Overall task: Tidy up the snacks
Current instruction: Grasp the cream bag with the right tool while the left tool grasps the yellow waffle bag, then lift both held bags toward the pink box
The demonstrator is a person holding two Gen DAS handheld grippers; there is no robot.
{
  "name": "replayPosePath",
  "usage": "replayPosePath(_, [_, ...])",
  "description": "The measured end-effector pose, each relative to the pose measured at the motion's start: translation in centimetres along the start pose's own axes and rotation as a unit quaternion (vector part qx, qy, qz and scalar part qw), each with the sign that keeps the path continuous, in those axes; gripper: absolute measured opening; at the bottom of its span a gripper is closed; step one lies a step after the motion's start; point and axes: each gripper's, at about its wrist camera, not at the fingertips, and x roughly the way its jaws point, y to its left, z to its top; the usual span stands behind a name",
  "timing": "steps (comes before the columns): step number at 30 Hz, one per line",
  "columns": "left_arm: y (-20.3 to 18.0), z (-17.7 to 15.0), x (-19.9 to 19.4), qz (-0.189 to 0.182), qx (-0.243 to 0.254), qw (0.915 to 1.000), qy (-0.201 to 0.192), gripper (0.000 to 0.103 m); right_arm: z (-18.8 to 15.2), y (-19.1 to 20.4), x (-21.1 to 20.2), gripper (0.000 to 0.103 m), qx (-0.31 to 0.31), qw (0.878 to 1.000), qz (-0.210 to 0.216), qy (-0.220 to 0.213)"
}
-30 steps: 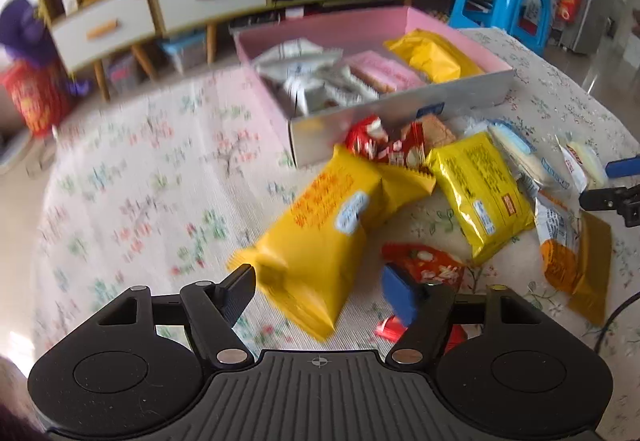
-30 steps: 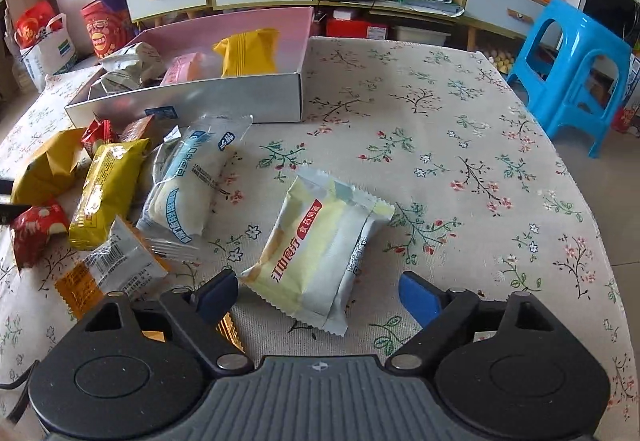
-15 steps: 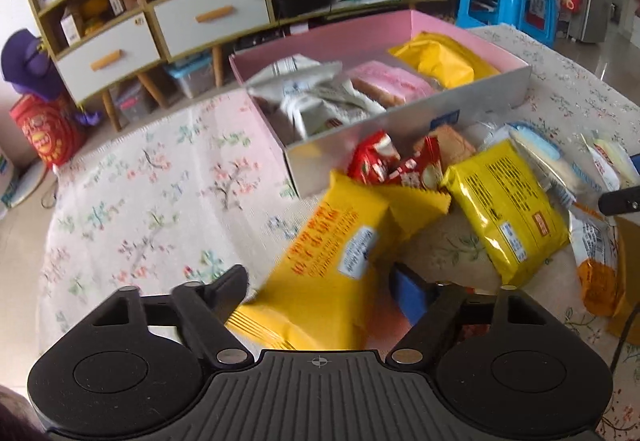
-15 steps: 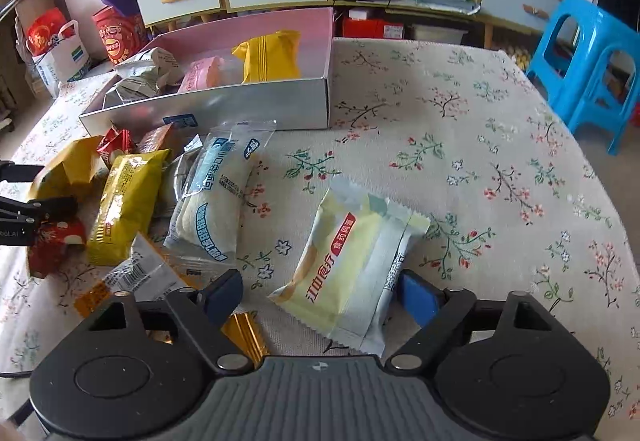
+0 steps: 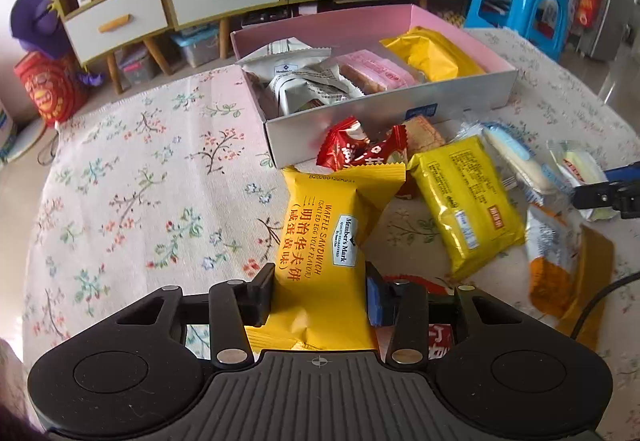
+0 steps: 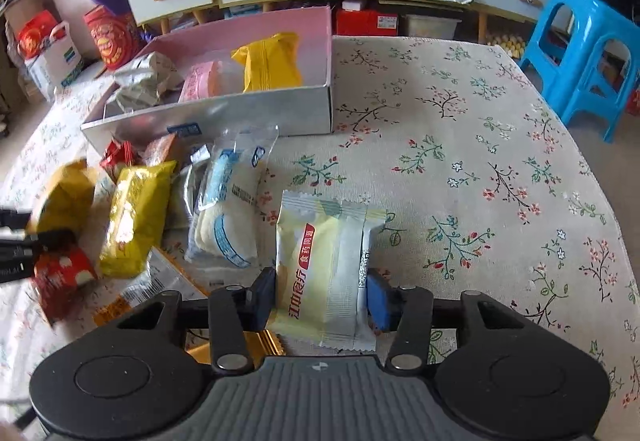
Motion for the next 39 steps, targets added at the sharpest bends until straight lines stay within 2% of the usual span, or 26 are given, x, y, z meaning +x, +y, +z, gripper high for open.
replayPosePath(8, [-0.1,-0.9,-1.5,-0.01,-0.026,0.9996,0.0,0.039,0.8,0.0,-0.8,0.038,0.023,1.0,0.017,0.002])
replayPosePath(16, [-0.4,-1.2,-4.1,-0.029,-0.044,0.9985,-0.013,0.038,2.1,-0.8,-2.5,0.038,0.087,0.994,0.067,0.002])
replayPosePath(23, [0.2,-0.6,-5.6,-0.045,-0.074,0.9957,-0.032,0.038,3.2,-0.9,-4.0,0.038,0.14,0.983,0.121,0.002])
replayPosePath(29, [1.9,0.7,-6.1,-0.056,-0.127,0.9894,-0.043,0.038,4.6,-0.2,-5.0,0.038,0.171,0.972,0.161,-0.009])
replayPosePath(36, [1.6,3.1,-6.2,-0.048,-0.123,0.9897,-0.055,0.038,7.2,0.3,-5.7,0.038,0.196,0.958,0.204,-0.043])
replayPosePath(39, [1.3,4.2,-5.4,-0.044,-0.118,0.9908,-0.049,0.038,8.3,-0.1,-4.6,0.038,0.213,0.951,0.221,-0.038])
